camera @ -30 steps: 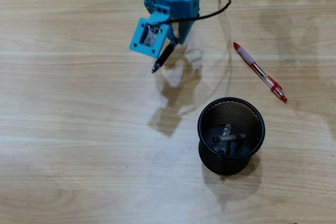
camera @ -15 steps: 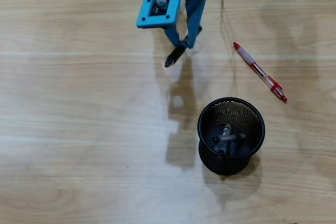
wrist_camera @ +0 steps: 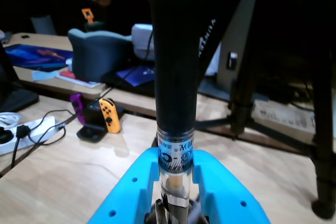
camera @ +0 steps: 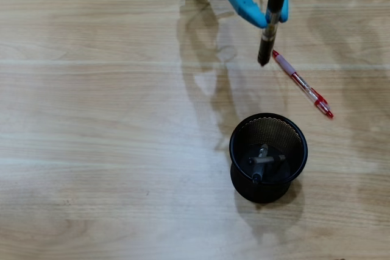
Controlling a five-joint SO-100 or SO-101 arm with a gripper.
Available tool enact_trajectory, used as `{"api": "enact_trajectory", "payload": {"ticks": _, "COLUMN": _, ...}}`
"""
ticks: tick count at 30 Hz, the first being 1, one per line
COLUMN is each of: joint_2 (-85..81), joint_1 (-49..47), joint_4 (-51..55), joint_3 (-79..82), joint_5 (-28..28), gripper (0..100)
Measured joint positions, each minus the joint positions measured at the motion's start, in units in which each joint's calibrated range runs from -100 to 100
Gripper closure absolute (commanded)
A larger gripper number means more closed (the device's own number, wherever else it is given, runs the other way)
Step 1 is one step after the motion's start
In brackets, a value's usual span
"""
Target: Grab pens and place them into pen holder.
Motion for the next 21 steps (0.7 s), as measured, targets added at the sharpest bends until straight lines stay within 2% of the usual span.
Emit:
{"api": "enact_trajectory", "payload": {"ticks": 6, "joint_2": 6.29, "joint_1": -0.67, "joint_4": -7.94, "joint_3": 0.0, "joint_5": 0.31, "gripper": 98}}
{"api": "enact_trajectory", "payload": {"ticks": 17, "joint_2": 16.65, "joint_1": -0.95, "joint_4": -9.5, "joint_3": 0.09, "joint_5": 0.31, "gripper": 98}}
{"api": "enact_trajectory", "payload": {"ticks": 21, "joint_2": 21.33, "joint_1": -1.14, "joint_4": -15.8, "joint_3": 0.09, "joint_5": 0.31, "gripper": 98}}
